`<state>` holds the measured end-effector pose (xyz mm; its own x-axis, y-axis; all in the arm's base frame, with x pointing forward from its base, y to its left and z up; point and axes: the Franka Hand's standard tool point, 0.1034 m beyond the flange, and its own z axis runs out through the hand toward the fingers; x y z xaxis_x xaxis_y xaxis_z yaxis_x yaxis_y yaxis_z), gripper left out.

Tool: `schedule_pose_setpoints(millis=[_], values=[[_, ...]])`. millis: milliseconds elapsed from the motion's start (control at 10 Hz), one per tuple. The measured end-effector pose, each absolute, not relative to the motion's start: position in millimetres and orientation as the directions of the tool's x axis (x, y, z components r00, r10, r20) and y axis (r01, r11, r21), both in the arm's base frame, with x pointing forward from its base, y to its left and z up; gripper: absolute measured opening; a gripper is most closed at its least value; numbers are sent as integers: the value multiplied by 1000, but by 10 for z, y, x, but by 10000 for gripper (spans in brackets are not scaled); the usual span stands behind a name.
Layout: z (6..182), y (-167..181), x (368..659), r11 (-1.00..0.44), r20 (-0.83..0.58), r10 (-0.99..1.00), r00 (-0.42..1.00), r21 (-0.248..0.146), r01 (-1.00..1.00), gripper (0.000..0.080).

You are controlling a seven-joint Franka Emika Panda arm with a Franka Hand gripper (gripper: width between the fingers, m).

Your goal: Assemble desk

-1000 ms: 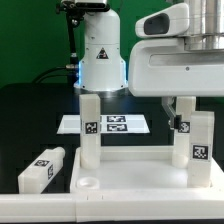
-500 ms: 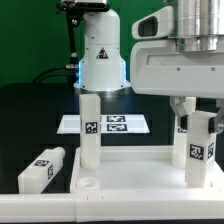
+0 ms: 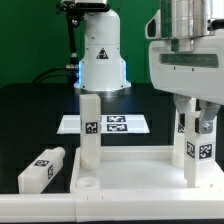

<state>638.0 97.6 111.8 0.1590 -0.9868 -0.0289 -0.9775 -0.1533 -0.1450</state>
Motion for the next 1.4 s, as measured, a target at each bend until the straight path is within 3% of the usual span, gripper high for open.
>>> schedule_pose_setpoints(millis=[300,500,600,700,800,900,1200,1400], values=[[1115,1045,6358,403,-141,-910,-389,-87,-911,288],[1114,1045,6357,374,-138,-923,-360,-91,-923,288],[1110,1046,6355,321,-128,-943,-308,-98,-942,288],[1116,1061,6360,82,-89,-993,-72,-126,-989,492],[1099,1109,6356,-114,-65,-990,124,-142,-983,598],[1083,1127,6348,-246,-48,-966,255,-147,-958,634],[1080,1114,6348,-395,-23,-915,403,-153,-906,646],[1095,1100,6392,-748,57,-661,748,-121,-652,649]])
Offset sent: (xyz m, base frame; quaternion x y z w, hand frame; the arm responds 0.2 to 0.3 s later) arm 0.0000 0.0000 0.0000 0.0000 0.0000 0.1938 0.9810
